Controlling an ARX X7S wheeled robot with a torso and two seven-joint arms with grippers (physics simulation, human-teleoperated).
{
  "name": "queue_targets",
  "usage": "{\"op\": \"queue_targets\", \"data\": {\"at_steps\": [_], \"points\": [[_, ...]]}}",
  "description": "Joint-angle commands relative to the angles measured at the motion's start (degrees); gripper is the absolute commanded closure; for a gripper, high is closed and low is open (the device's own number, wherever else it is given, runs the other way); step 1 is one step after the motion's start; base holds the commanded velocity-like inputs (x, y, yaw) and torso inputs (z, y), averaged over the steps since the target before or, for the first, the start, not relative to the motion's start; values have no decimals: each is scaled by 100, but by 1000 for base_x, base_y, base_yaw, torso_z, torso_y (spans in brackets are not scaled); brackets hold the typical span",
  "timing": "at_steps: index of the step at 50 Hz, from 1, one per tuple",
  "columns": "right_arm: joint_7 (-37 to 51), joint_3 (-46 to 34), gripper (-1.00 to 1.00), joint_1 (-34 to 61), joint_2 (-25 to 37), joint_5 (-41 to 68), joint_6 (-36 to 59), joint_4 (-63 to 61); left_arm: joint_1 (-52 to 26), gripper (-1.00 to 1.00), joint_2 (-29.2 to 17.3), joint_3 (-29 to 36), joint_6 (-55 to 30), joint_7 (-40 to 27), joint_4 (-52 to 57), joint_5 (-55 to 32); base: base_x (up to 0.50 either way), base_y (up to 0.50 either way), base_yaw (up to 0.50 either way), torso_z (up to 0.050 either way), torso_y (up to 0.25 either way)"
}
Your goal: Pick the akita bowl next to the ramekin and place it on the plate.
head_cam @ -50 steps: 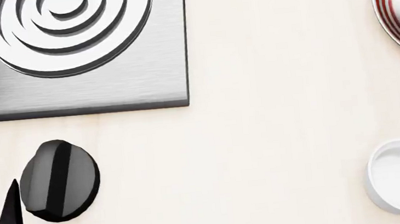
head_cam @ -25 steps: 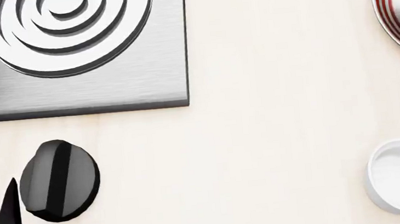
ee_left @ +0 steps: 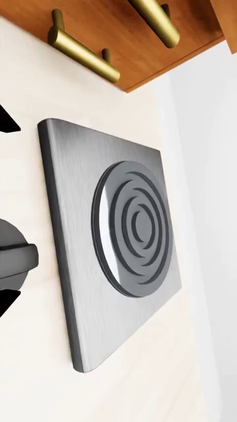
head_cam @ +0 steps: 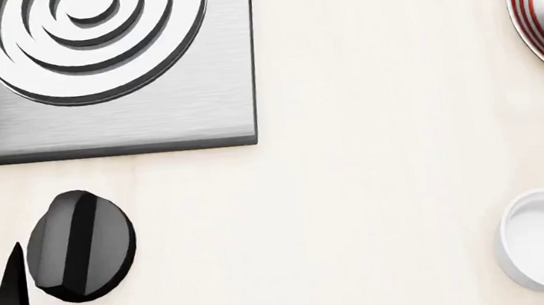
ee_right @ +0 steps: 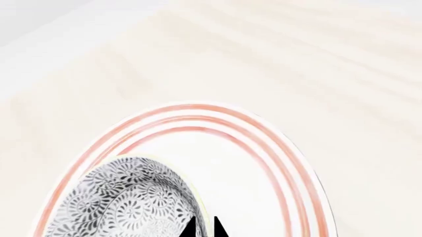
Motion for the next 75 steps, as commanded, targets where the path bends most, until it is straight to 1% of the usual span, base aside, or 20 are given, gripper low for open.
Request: {"op": "queue_targets", "data": {"at_steps": [1,3,4,12,18,22,24,27,28,34,38,43,49,55,64,75], "points": [[-184,108,100,-30,-152,-221,-18,163,40,-100,114,-165,44,171,-27,44,0,0,0,0,0],[-184,109,100,-26,-157,-221,-7,180,38,-100,111,-169,46,169,-23,37,0,0,0,0,0],[-176,101,-100,-25,-150,-228,5,154,35,-100,109,-170,42,167,-18,36,0,0,0,0,0],[-160,95,-100,-33,-63,-277,-39,-56,43,-100,107,-170,38,161,-9,41,0,0,0,0,0],[127,-163,-100,60,116,-763,-291,-587,43,-100,120,-167,24,152,1,39,0,0,0,0,0],[231,-452,-100,258,269,-1223,-317,-1132,68,-100,110,-158,33,154,-5,64,0,0,0,0,0],[417,-685,-100,425,393,-1597,-283,-1536,71,-100,111,-157,33,152,-5,64,0,0,0,0,0],[601,-829,-100,539,506,-1819,-204,-1938,83,-100,107,-155,38,148,-1,75,0,0,0,0,0],[769,-1017,-100,667,581,-2089,-81,-2205,87,-100,95,-157,45,146,1,79,0,0,0,0,0],[1252,-1247,-100,806,786,-2416,156,-2915,107,-100,86,-157,60,142,-7,88,0,0,0,0,0],[1615,-1207,-100,641,1012,-2493,-47,-3430,88,-100,83,-169,51,129,9,68,0,0,0,0,0],[1783,-1194,-100,452,1250,-2680,-383,-3953,82,-100,95,-172,44,131,-9,60,0,0,0,0,0],[2115,-1222,-100,234,1620,-2797,-541,-4755,57,-100,101,-180,13,110,19,39,0,0,0,0,0],[2339,-1318,-100,34,1848,-2996,-649,-5301,25,-100,124,-189,-22,88,26,7,0,0,0,0,0],[2719,-1436,-100,-355,2070,-3399,-987,-5913,16,-100,133,-194,-41,65,37,8,0,0,0,0,0],[3224,-1635,-100,-646,2182,-4088,-1140,-6486,64,-100,99,-189,0,77,29,49,0,0,0,0,0]]}}
